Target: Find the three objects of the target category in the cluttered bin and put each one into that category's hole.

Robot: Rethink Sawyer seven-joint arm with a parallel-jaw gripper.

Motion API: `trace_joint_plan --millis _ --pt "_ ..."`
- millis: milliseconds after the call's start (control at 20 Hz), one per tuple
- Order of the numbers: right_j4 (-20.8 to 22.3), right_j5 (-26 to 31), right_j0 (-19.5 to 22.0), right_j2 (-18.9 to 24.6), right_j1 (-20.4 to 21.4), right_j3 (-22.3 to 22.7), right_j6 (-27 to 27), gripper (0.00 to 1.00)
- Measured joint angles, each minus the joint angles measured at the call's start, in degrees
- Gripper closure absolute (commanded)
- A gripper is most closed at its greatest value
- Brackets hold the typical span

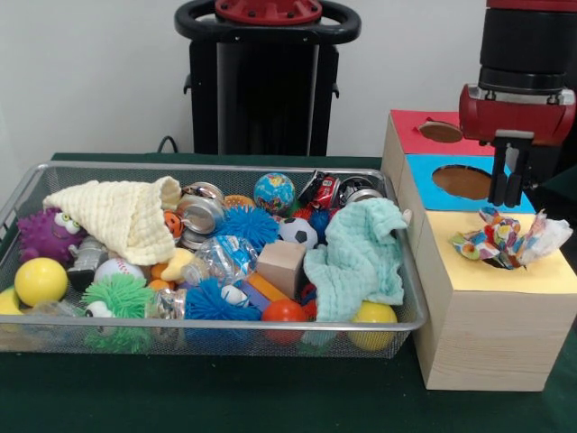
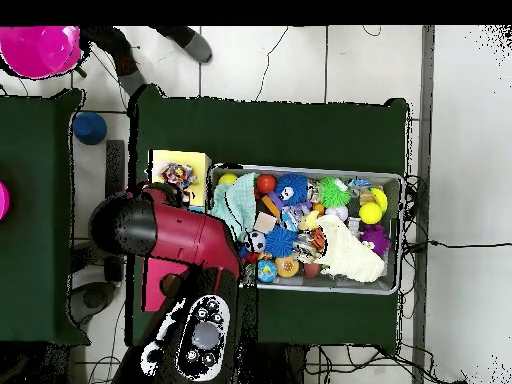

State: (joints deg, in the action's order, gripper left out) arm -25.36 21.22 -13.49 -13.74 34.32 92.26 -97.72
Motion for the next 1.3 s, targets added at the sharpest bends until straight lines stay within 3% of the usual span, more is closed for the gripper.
trace_joint_plan --millis 700,1300 --pt "0.0 -0.3 -2.3 -3.2 -3.7 -2.4 0.0 1.0" --pt "0.0 -0.6 -2.6 -4.1 -4.0 -3.6 0.0 1.0"
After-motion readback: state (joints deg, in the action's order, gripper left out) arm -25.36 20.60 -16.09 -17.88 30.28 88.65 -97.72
